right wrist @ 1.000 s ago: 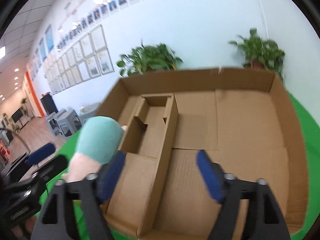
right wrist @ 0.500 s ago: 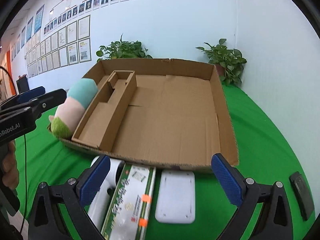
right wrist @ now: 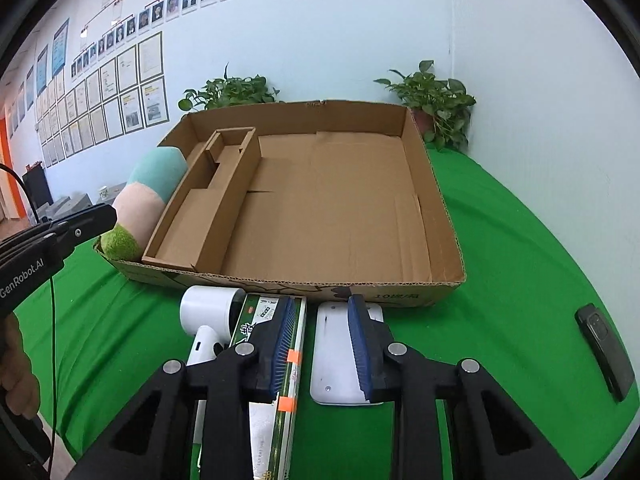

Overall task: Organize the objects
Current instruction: 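Move the right tool toward the white hair dryer on the table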

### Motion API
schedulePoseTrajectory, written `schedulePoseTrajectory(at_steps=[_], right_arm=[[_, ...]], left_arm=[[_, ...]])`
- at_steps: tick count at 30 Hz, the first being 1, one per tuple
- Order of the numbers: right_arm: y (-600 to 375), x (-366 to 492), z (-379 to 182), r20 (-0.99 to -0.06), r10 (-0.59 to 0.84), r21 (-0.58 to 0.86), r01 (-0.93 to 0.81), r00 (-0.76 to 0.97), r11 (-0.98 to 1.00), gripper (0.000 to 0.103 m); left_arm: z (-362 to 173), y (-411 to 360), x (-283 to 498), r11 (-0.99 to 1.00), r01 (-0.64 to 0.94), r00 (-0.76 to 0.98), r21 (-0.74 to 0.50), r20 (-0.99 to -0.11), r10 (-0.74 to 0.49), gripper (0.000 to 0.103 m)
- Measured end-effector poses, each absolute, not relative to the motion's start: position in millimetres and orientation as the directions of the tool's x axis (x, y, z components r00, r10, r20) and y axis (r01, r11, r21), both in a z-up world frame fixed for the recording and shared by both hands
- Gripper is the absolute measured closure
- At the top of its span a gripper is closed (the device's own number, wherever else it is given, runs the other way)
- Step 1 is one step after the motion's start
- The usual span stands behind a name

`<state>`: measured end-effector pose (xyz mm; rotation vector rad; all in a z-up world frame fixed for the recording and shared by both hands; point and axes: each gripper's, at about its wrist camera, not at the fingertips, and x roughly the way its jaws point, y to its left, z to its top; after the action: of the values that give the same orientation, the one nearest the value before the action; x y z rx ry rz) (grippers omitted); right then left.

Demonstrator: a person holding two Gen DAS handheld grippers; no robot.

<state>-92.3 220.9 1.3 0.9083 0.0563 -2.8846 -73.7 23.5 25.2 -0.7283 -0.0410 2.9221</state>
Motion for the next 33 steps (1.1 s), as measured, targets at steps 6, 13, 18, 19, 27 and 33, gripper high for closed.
schedulePoseTrajectory(at_steps=[6,13,18,19,27,33], right_arm=[[220.9,-79.0,15.8,-0.515,-0.142,0.019,0.154,-0.846,-0.988,0.004],[221.3,-72.2,18.2,-0.518,-0.137,0.006,0.157,-0.844,-0.988,0.004],[225.0,-70.3,18.6,-0.519,-0.152,0.016,0.168,-0.841,-0.986,0.004],[225.4,-70.0,18.8,-0.515,-0.156,0.016,0.172,-0.843,-0.985,0.004],[222.2,-66.7,17.5,-0.501,-0.187,0.008,0.212,-0.845,-0.977,0.004],[206.5,-50.2,4.6,-0.501,-0.364,0.046,0.396,-0.785,-0.917,0.004]], left_arm=[[25.7,31.0,-67.0,-0.993,-0.116,-0.884,-0.025,-0.453,0.115,0.001],[22.9,35.3,-65.9,-0.982,-0.181,-0.855,-0.060,-0.484,0.187,0.001],[23.1,32.6,-65.9,-0.977,-0.195,-0.845,-0.090,-0.491,0.214,0.001],[22.9,32.6,-66.0,-0.976,-0.196,-0.843,-0.092,-0.492,0.215,0.001],[20.5,32.5,-71.0,-0.973,-0.211,-0.826,-0.099,-0.514,0.231,0.001],[6.8,16.0,-90.0,-0.947,-0.227,-0.755,-0.229,-0.573,0.320,0.001]])
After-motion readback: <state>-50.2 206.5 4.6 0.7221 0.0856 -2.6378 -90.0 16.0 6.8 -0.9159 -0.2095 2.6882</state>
